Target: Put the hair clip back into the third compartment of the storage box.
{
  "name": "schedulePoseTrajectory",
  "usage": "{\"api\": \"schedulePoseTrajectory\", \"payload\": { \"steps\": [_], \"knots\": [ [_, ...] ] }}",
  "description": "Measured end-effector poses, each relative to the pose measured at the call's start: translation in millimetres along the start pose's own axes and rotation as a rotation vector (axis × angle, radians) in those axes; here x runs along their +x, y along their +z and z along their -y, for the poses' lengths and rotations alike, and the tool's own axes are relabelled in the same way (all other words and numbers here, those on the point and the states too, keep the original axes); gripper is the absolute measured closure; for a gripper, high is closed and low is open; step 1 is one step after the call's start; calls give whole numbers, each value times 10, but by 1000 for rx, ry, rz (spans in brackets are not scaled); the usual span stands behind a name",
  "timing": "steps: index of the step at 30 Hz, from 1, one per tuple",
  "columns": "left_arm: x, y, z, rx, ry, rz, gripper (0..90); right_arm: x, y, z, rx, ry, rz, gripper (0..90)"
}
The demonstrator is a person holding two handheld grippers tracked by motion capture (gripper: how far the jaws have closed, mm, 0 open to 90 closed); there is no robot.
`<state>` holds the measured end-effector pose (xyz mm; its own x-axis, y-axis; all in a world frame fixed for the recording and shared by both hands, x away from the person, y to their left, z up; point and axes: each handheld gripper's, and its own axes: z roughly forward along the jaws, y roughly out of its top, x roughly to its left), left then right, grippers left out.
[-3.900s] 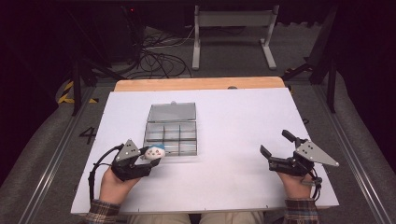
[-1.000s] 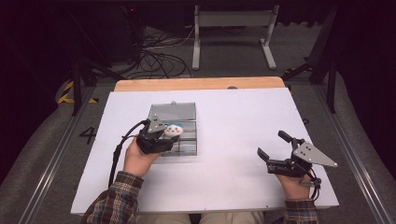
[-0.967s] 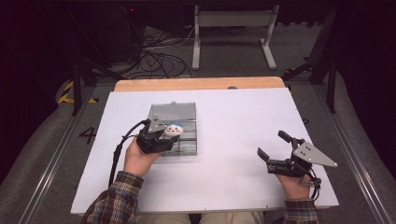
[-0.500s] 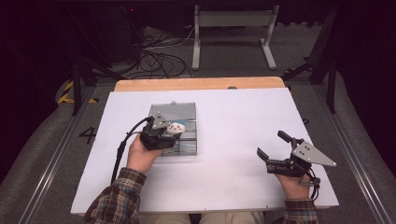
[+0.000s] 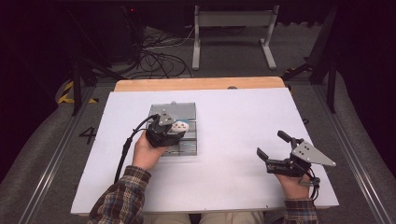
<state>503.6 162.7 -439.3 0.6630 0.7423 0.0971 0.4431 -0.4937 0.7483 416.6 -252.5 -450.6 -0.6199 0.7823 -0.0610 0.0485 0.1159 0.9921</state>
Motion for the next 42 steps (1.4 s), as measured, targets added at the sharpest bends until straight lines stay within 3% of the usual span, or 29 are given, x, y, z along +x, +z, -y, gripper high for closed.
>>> {"api": "schedulePoseTrajectory", "payload": {
  "steps": [12, 18, 31, 36, 42],
  "knots": [
    [-7, 117, -54, 61, 18, -32, 412, -5, 0, 0, 0, -3, 2, 37],
    [-40, 187, -48, 95, 48, -49, 409, -7, -1, 1, 0, -3, 2, 37],
    [-128, 298, -102, 144, 87, -39, 405, -12, -6, 0, -2, -4, 3, 37],
    [-136, 332, -104, 144, 65, -34, 400, -9, -3, 0, -1, -4, 2, 37],
    [-137, 337, -122, 147, 68, -33, 395, -5, 0, 0, -1, -3, 2, 37]
  ]
}}
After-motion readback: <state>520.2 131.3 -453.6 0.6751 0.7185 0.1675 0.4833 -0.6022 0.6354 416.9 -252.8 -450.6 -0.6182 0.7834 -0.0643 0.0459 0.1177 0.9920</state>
